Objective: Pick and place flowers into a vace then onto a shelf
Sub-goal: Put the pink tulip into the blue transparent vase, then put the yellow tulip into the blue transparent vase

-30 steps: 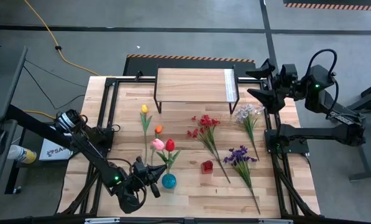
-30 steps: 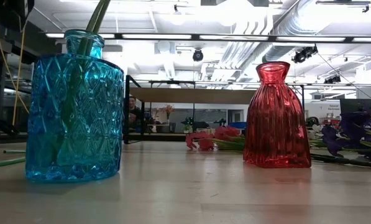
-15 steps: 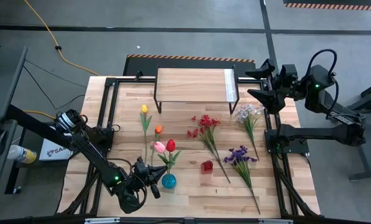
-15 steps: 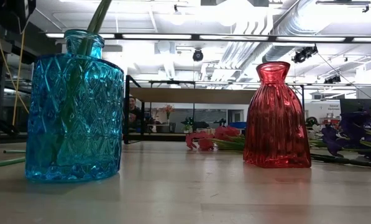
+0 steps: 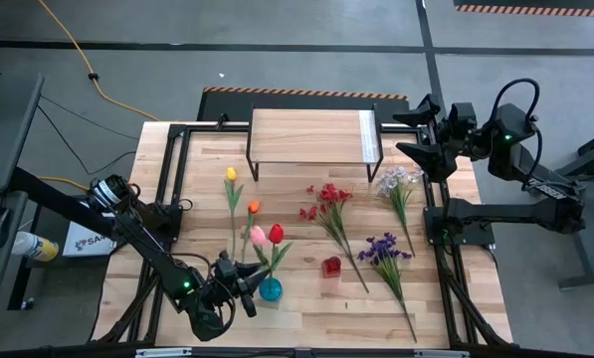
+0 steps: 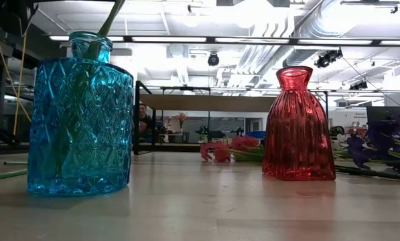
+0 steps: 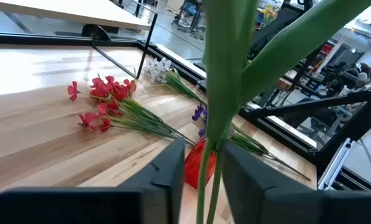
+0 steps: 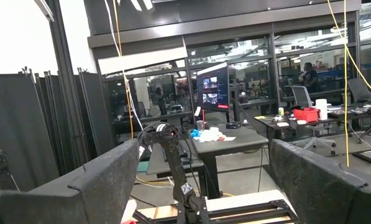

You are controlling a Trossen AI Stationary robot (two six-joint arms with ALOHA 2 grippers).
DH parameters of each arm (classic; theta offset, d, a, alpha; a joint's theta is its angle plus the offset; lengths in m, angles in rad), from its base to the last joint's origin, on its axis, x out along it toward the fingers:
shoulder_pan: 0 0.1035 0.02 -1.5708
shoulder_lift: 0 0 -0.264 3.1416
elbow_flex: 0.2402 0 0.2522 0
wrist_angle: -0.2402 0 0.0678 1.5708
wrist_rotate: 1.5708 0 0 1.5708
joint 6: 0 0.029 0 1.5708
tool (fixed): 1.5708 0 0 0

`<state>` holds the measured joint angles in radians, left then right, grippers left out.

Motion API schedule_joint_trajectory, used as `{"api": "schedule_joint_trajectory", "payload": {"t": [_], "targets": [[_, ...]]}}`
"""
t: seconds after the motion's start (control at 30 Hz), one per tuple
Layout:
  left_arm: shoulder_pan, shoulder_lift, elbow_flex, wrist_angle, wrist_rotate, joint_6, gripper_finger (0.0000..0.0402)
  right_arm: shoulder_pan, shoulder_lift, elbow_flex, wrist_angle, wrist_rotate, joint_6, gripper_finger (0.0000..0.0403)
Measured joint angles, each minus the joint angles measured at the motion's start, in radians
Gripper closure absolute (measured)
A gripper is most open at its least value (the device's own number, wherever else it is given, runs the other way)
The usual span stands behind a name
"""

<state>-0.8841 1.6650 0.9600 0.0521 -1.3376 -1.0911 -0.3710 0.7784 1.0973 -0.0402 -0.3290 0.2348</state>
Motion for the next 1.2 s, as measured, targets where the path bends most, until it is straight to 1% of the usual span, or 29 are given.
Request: {"api": "schedule_joint_trajectory", "payload": {"t": [0.23,0.33,0.47,0.57,0.67,0.83,0.97,1.03,1.2], "targets": [[-0.023,0.0,0.0,-0.001,0.049,0.011,0.018,0.0,0.0,0.0,0.0,-0.019,0.0,0.0049],[-0.047,-0.001,0.0,-0.001,0.053,-0.001,0.0159,0.0,0.0,0.0,0.0,-0.021,0.0,0.0049],[-0.095,-0.001,0.0,0.006,0.053,-0.06,0.014,0.0,0.0,0.0,0.0,-0.021,0.0,0.0049],[-0.141,-0.001,0.0,0.007,0.032,-0.122,0.013,0.0,0.0,0.0,0.0,-0.021,0.0,0.0049],[-0.182,-0.001,0.0,0.006,-0.016,-0.148,0.0125,0.0,0.0,0.0,0.0,-0.021,-0.003,0.0049],[-0.236,-0.001,0.0,-0.018,-0.157,-0.162,0.0126,0.0,0.0,0.0,0.0,-0.021,-0.018,0.0049],[-0.259,-0.001,0.0,-0.076,-0.226,-0.239,0.013,-0.001,0.0,0.0,0.0,-0.02,-0.033,0.0049],[-0.256,-0.001,0.0,-0.096,-0.229,-0.258,0.0131,-0.001,0.0,0.0,0.0,-0.019,-0.034,0.0049],[-0.245,-0.001,0.0,-0.166,-0.177,-0.267,0.0128,-0.001,0.0,0.0,0.0,-0.019,-0.035,0.0049]]}}
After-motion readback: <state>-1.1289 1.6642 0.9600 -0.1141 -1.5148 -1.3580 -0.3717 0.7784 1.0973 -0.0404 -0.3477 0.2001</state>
